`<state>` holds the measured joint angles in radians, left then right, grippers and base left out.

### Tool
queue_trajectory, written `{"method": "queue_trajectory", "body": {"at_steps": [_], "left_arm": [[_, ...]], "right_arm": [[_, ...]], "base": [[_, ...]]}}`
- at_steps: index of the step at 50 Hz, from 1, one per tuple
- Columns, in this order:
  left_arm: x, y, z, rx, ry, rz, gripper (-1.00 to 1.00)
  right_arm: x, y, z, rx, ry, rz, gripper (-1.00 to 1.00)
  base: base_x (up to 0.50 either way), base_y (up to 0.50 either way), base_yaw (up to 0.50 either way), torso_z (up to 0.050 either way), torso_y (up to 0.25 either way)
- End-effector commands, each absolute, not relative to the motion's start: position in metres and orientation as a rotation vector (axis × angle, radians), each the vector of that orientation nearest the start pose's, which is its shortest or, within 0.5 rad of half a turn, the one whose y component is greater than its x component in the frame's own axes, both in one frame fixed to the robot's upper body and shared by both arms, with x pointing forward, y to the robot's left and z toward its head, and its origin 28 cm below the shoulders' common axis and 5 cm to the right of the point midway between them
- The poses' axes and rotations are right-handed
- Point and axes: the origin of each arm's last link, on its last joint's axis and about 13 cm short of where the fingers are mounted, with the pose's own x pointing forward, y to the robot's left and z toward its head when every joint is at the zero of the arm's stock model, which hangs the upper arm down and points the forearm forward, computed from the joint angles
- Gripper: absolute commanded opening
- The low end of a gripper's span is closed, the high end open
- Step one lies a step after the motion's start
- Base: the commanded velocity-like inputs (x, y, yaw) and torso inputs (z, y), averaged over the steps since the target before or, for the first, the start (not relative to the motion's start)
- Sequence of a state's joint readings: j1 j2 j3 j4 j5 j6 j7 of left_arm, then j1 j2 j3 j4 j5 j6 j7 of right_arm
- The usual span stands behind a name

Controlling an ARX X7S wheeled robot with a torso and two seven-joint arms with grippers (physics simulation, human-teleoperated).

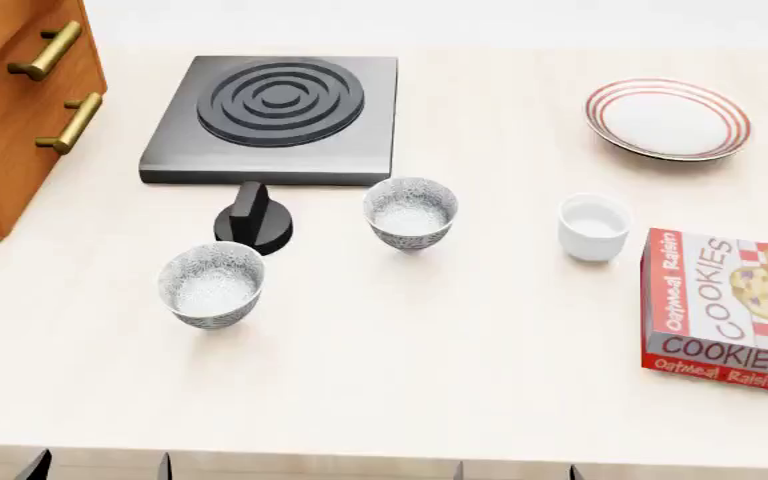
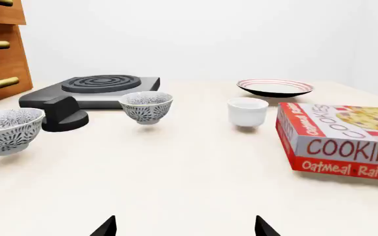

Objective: Pick the akita bowl next to the ramekin and place it on the plate.

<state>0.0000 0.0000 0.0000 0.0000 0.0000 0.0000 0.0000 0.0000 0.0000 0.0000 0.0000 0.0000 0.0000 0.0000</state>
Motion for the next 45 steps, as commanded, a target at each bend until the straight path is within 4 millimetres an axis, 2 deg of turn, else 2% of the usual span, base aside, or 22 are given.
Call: {"method": "queue_trajectory", "body": {"at_steps": [1,21,28,33,36,39,40,43,45], "left_arm": [[0.21,0.205,0.014,0.001,0.001,0.0,1.0],[0.211,0.206,0.012,0.004,-0.007,0.001,1.0],[0.213,0.206,0.016,-0.002,0.014,0.005,1.0],[0.214,0.207,0.025,0.008,0.016,0.003,1.0],[0.218,0.207,0.033,0.06,0.034,-0.006,1.0],[0.224,0.21,0.051,0.084,0.017,0.0,1.0],[0.227,0.211,0.063,0.081,0.001,-0.001,1.0],[0.231,0.211,0.079,0.088,-0.032,-0.007,1.0],[0.235,0.212,0.1,0.086,-0.074,-0.015,1.0]], "right_arm": [[0.21,-0.096,0.015,-0.006,-0.001,0.001,1.0],[0.21,-0.095,0.015,-0.011,0.001,0.005,1.0],[0.21,-0.094,0.016,-0.026,-0.002,0.015,1.0],[0.214,-0.093,0.025,-0.038,-0.012,0.009,1.0],[0.218,-0.094,0.034,-0.072,-0.042,0.005,1.0],[0.223,-0.095,0.06,-0.095,-0.083,0.009,1.0],[0.226,-0.097,0.075,-0.108,-0.118,0.003,1.0],[0.231,-0.099,0.094,-0.104,-0.144,0.0,1.0],[0.235,-0.102,0.115,-0.097,-0.171,-0.008,1.0]], "base": [[0.0,0.0,0.0,0.0,0.0],[0.0,0.0,0.0,0.0,0.0],[0.0,0.0,0.0,0.0,0.0],[0.0,0.0,0.0,0.0,0.0],[0.0,0.0,0.0,0.0,0.0],[0.0,0.0,0.0,0.0,0.0],[0.0,0.0,0.0,0.0,0.0],[0.0,0.0,0.0,0.0,0.0],[0.0,0.0,0.0,0.0,0.0]]}}
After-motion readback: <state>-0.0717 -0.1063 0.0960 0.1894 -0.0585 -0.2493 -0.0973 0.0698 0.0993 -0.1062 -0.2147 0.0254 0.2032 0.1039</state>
